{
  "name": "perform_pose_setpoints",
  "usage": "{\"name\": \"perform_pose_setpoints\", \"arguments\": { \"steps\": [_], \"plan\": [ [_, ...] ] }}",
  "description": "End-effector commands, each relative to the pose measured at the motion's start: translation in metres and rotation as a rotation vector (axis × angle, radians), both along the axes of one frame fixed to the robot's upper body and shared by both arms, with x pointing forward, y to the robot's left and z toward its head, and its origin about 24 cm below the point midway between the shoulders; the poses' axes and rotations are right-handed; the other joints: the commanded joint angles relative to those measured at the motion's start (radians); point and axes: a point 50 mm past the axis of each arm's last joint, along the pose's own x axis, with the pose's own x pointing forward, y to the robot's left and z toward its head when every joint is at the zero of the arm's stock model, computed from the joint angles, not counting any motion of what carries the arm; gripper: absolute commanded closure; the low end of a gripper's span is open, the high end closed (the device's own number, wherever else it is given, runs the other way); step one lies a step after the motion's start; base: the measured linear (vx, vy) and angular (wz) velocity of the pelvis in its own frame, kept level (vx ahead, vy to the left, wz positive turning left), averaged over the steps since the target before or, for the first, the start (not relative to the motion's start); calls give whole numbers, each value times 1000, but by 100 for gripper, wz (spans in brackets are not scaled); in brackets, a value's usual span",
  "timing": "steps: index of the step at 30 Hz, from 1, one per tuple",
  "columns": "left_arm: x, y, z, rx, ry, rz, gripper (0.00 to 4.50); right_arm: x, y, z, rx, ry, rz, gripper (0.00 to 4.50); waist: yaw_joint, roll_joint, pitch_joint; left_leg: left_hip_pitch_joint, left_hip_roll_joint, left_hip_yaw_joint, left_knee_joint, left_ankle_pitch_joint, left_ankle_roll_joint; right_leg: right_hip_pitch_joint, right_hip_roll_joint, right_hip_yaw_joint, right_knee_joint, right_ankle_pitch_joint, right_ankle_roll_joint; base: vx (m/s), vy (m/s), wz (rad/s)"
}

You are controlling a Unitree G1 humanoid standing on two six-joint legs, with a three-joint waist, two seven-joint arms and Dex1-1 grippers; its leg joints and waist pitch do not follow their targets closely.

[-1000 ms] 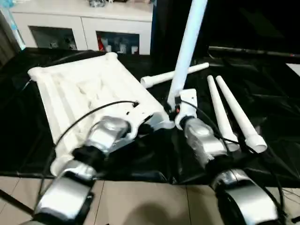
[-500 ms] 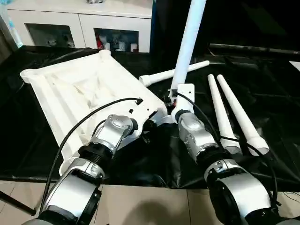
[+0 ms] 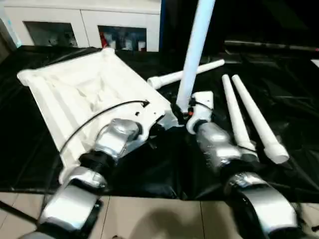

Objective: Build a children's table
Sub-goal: Insert table leg to table base

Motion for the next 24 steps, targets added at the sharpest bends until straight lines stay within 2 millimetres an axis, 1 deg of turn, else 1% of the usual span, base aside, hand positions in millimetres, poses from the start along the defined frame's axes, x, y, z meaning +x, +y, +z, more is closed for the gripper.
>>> {"name": "perform_pose_setpoints", "arguments": {
  "steps": [1, 2, 3, 4, 5, 6, 7, 8, 9, 10, 11, 12, 13, 14, 16, 17, 18, 19, 21, 23, 24],
  "plan": [
    [-5, -5, 4, -51, -36, -87, 450, -5, 2, 6, -13, -22, 118, 68, 8, -4, -79, 10, 34, -6, -32, 38, 183, 70, -68, 46, -32, 327, -294, 0, 0, 0],
    [-5, -5, 4, -52, -37, -91, 450, -5, 1, 5, -16, -23, 123, 55, 9, -4, -78, 10, 35, -6, -30, 45, 196, 68, -67, 44, -31, 337, -306, 0, 0, 0],
    [-7, -3, 3, -51, -27, -106, 450, -9, -3, 4, -42, -22, 171, 55, 7, -4, -77, 10, 35, -5, -31, 40, 198, 67, -68, 44, -31, 327, -311, 0, 0, 0],
    [-9, -1, 3, -54, -28, -134, 450, -14, -8, 2, -72, -22, 226, 44, 10, 2, -74, 13, 40, -4, -32, 8, 191, 65, -71, 45, -36, 263, -316, 0, 0, 0],
    [-12, 2, 2, -56, -30, -168, 450, -19, -14, 0, -104, -18, 292, 32, 12, 1, -73, 12, 40, -6, -33, 1, 186, 67, -70, 43, -38, 243, -311, 0, 0, 0],
    [-13, 2, 2, -59, -27, -178, 450, -20, -16, 0, -112, -15, 307, 21, 13, -2, -73, 13, 41, -6, -33, -7, 184, 70, -69, 43, -40, 231, -308, 0, 0, 0],
    [-15, 5, 1, -64, -19, -202, 450, -23, -20, -1, -131, -6, 341, 14, 13, 2, -70, 14, 39, -4, -33, -30, 176, 68, -67, 44, -45, 204, -308, 0, 0, 0],
    [-21, 6, 3, -91, -11, -271, 450, -28, -26, -1, -161, -6, 382, 7, 16, 2, -69, 13, 41, -5, -36, -50, 161, 69, -69, 44, -45, 167, -301, 0, 0, 0],
    [-23, 7, 3, -101, -5, -293, 450, -29, -27, -1, -166, -2, 394, 3, 16, 2, -68, 14, 43, -3, -37, -68, 146, 65, -70, 46, -48, 132, -294, 0, 0, 0],
    [-26, 8, 5, -116, 4, -328, 450, -32, -30, -1, -174, 4, 416, 3, 17, 7, -66, 15, 43, -5, -39, -80, 137, 67, -69, 46, -49, 112, -294, 0, 0, 0],
    [-26, 8, 5, -116, 4, -328, 450, -32, -30, -1, -174, 4, 416, 3, 17, 4, -66, 16, 45, -2, -39, -93, 122, 65, -69, 47, -51, 87, -290, 0, 0, 0],
    [-33, 8, 7, -144, 23, -394, 450, -36, -34, -1, -204, 6, 453, 3, 19, 5, -66, 18, 45, -2, -40, -100, 115, 63, -69, 47, -51, 73, -291, 0, 0, 0],
    [-37, 9, 10, -153, 32, -443, 450, -39, -37, -1, -230, 9, 482, 3, 24, 11, -64, 18, 45, -2, -40, -114, 104, 62, -70, 47, -53, 44, -289, 0, 0, 0],
    [-39, 10, 11, -154, 38, -466, 450, -41, -38, -1, -246, 12, 498, 3, 27, 9, -64, 16, 46, -1, -40, -108, 99, 63, -69, 48, -51, 41, -281, 0, 0, 0],
    [-41, 10, 11, -156, 41, -480, 450, -42, -40, -2, -264, 15, 513, 3, 34, 11, -65, 20, 45, 2, -37, -99, 101, 57, -67, 49, -49, 53, -281, 0, 0, 0],
    [-41, 10, 11, -156, 41, -480, 450, -42, -40, -2, -264, 15, 513, 3, 33, 12, -64, 16, 43, 3, -36, -95, 102, 57, -67, 50, -48, 54, -279, 0, 0, 0],
    [-41, 9, 11, -156, 42, -483, 450, -43, -40, -2, -270, 17, 519, 3, 34, 12, -64, 15, 43, 2, -36, -94, 99, 58, -68, 50, -48, 51, -277, 0, 0, 0],
    [-42, 8, 10, -161, 43, -486, 450, -44, -40, -3, -283, 21, 532, 3, 33, 8, -63, 14, 42, 1, -37, -105, 92, 58, -68, 49, -50, 31, -270, 0, 0, 0],
    [-42, 8, 9, -164, 43, -487, 450, -45, -40, -4, -291, 25, 541, 3, 32, 9, -62, 14, 41, 0, -38, -127, 78, 58, -69, 50, -53, -12, -258, 0, 0, 0],
    [-43, 8, 7, -162, 41, -479, 450, -47, -38, -5, -297, 33, 560, 3, 31, 9, -62, 14, 41, 0, -37, -131, 73, 58, -69, 51, -54, -24, -253, 0, 0, 0],
    [-43, 9, 7, -158, 40, -473, 450, -47, -37, -5, -300, 33, 566, 19, 32, 6, -62, 14, 40, 0, -37, -131, 74, 58, -68, 50, -55, -25, -251, 0, 0, 0]
  ]
}}
